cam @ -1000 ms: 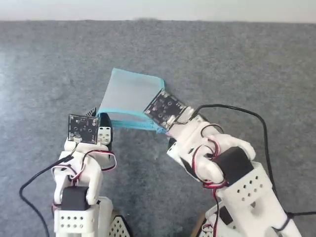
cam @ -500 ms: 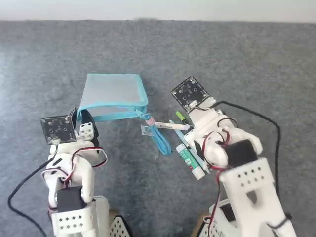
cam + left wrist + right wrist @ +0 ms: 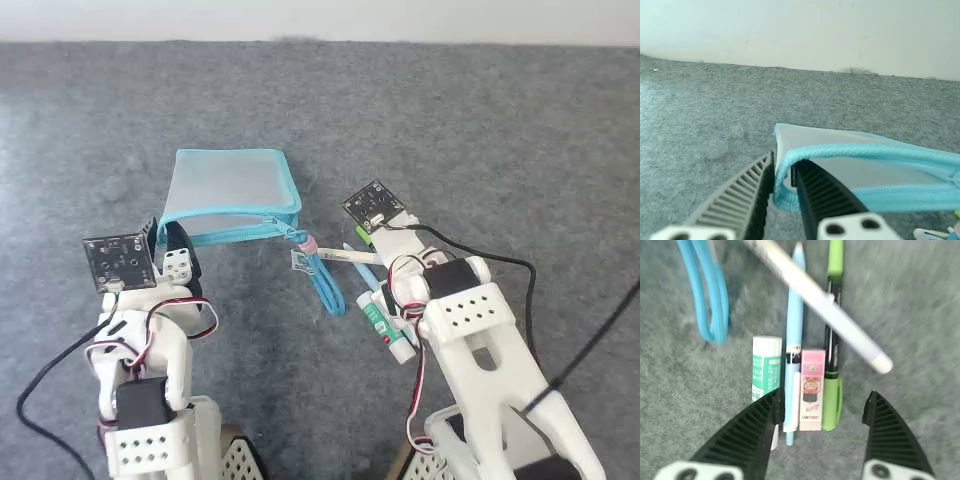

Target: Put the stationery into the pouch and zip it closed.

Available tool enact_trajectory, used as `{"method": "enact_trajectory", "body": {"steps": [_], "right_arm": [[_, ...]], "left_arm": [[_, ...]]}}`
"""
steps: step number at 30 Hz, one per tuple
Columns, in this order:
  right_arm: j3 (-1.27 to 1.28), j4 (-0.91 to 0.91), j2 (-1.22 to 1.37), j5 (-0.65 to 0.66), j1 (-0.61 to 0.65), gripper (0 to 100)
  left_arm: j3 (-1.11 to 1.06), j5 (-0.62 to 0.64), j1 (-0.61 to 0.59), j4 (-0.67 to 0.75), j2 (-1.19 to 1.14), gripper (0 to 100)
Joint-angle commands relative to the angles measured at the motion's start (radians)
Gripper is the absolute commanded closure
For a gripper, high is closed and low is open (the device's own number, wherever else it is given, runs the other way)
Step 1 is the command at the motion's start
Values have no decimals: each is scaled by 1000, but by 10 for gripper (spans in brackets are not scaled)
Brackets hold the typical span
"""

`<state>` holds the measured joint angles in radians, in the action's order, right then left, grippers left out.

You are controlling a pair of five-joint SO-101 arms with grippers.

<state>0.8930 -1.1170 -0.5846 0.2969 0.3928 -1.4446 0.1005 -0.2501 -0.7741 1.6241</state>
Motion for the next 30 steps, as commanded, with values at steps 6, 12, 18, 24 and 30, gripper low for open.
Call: {"method": "enact_trajectory", "body": {"steps": [6, 12, 18, 24, 30], "right_arm": [[-25, 114, 25, -11, -38, 757], [-141, 128, 93, 210, -85, 756], [-193, 166, 231, 396, -84, 753], [-198, 194, 338, 505, -87, 757], [-206, 216, 361, 508, -116, 758]], "left_arm": [[19, -12, 3, 35, 12, 949], [16, -12, 5, 37, 9, 949], [16, -12, 5, 40, 9, 949], [16, -14, 5, 41, 9, 949], [15, -14, 5, 41, 9, 949]]}}
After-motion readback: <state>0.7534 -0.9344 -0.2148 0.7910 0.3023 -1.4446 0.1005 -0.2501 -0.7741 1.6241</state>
